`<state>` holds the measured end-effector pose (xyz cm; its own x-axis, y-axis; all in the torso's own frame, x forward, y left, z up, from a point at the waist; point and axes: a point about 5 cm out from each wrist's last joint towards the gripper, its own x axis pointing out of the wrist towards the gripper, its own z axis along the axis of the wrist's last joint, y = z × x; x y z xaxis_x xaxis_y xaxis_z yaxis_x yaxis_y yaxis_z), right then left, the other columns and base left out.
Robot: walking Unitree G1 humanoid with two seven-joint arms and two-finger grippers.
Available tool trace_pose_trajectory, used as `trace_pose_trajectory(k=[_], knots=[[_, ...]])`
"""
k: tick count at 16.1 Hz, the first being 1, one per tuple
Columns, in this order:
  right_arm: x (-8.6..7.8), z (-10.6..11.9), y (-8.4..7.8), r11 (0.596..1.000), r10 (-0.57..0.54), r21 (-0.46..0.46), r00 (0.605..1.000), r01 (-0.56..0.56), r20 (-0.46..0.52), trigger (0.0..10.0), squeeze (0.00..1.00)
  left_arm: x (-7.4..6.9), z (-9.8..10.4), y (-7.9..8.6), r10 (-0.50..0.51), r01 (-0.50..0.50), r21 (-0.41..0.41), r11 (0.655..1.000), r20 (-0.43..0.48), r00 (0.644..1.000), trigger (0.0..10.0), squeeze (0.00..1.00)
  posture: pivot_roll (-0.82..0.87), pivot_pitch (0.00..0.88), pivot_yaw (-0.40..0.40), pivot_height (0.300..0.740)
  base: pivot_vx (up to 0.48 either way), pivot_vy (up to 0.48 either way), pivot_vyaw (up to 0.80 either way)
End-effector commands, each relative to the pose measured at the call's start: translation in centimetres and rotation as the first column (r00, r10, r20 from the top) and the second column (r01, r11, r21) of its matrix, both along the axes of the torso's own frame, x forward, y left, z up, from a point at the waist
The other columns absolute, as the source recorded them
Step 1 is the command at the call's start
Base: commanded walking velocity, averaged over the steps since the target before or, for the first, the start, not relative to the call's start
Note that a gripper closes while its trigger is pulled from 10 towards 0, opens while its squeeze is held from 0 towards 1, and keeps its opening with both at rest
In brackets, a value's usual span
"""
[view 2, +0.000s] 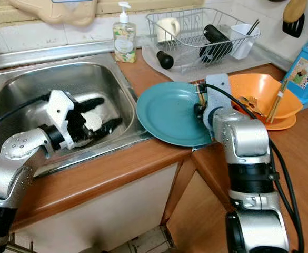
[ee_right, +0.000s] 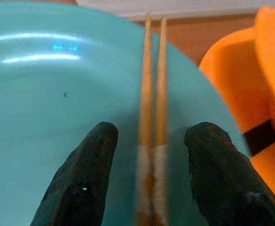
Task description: Kitchen organization
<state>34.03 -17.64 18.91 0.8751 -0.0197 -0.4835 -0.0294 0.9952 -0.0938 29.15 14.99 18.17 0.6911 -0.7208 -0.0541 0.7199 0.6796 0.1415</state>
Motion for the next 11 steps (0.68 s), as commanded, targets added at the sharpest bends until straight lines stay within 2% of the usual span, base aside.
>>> trace_pose_trajectory(k=[1, 4, 6, 7, 9, 11], knots=[[0.2, 0.0, 0.2, 1.0, 0.009, 0.026, 1.0, -0.008, -0.027, 10.0, 0.0, -0.5, 0.1, -0.5, -0.056, 0.056, 0.011, 0.998, -0.007, 0.998, 10.0, 0.0, -0.18, 0.0, -0.036, 0.74, 0.0, 0.0, 0.0], [-0.1, -0.8, 0.5, 0.999, 0.023, 0.03, 0.996, -0.021, -0.082, 10.0, 0.0, -1.1, 0.0, -0.9, -0.115, 0.116, 0.017, 0.993, -0.036, 0.993, 10.0, 0.0, -0.18, 0.0, -0.037, 0.74, 0.0, 0.0, 0.0], [-0.1, -1.1, 0.5, 0.999, 0.022, 0.044, 0.995, -0.018, -0.1, 3.1, 0.0, -1.4, 0.0, -1.1, -0.136, 0.137, 0.016, 0.99, -0.048, 0.99, 10.0, 0.0, -0.18, 0.0, -0.035, 0.74, 0.0, 0.0, 0.0], [-0.1, -1.1, 0.5, 0.999, 0.022, 0.05, 0.994, -0.017, -0.106, 0.8, 0.0, -1.5, -0.1, -1.2, -0.146, 0.147, 0.014, 0.989, -0.056, 0.988, 10.0, 0.0, -0.18, 0.0, -0.034, 0.74, 0.0, 0.0, 0.0], [-0.2, -1.2, 0.5, 0.998, 0.02, 0.053, 0.993, -0.014, -0.115, 0.9, 0.0, -1.5, -0.1, -1.3, -0.152, 0.153, 0.012, 0.988, -0.062, 0.986, 10.0, 0.0, -0.19, 0.0, -0.032, 0.74, 0.0, 0.0, 0.0], [-0.1, -1.3, 0.6, 0.998, 0.022, 0.058, 0.993, -0.015, -0.117, 0.4, 0.0, -1.5, -0.1, -1.4, -0.156, 0.157, 0.015, 0.987, -0.067, 0.986, 10.0, 0.0, -0.19, 0.0, -0.032, 0.74, 0.0, 0.0, 0.0]])
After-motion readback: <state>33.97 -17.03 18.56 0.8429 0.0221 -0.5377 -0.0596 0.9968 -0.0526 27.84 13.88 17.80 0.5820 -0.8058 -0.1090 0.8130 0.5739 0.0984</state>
